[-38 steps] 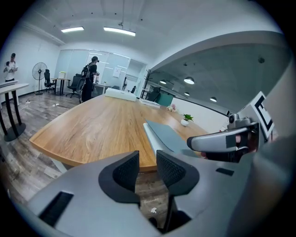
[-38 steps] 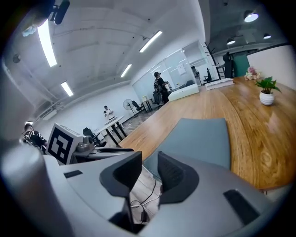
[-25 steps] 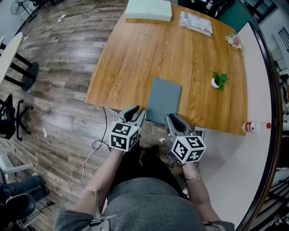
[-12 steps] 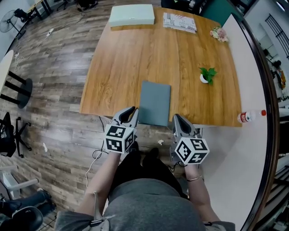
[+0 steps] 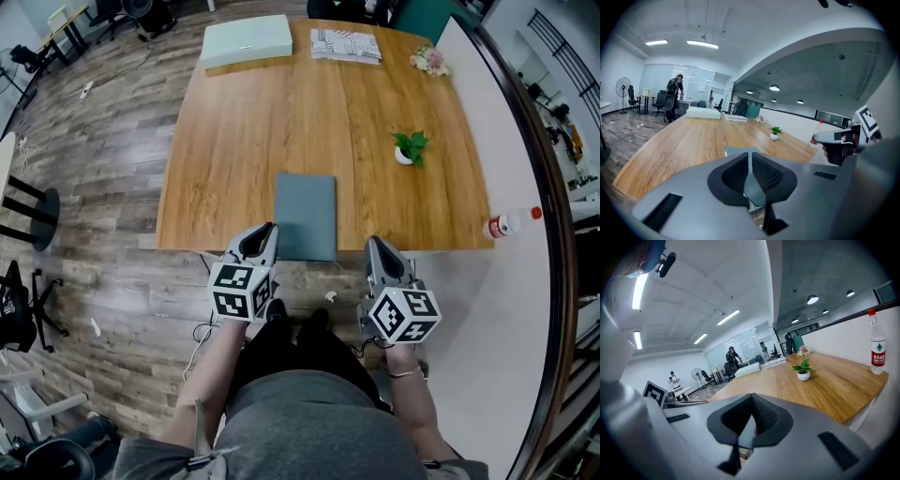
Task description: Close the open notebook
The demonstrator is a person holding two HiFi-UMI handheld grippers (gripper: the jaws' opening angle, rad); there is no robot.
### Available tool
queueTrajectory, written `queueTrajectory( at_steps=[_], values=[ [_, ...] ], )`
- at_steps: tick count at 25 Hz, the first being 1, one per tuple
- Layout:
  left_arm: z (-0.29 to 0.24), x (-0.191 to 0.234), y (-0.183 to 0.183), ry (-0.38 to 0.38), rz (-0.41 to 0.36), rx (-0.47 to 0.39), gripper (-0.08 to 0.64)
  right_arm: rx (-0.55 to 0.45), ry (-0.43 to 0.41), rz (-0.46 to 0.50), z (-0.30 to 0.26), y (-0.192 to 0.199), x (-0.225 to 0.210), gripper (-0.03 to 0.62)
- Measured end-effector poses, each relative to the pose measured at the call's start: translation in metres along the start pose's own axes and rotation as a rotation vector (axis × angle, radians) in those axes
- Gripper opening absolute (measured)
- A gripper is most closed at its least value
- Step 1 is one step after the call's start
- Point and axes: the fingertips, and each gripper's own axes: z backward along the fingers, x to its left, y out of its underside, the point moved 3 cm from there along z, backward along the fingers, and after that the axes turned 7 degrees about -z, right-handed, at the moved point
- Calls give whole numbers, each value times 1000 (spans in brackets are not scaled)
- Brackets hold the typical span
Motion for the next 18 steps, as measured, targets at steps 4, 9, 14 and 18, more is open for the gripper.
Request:
queueTrajectory(
  at_steps=[4, 9, 14, 18],
  values=[
    [-2, -3, -2, 2, -3, -1, 41, -25, 18, 9, 8, -5, -6, 3],
    [-3, -6, -4, 1, -11, -4, 41, -46, 38, 7, 16, -9, -14, 3],
    [-3, -8, -6, 2, -17, -2, 41, -53, 51, -4, 18, -11, -18, 3],
    [-2, -7, -4, 0, -15, 0, 41, -52, 51, -4, 18, -10, -18, 3]
  ],
)
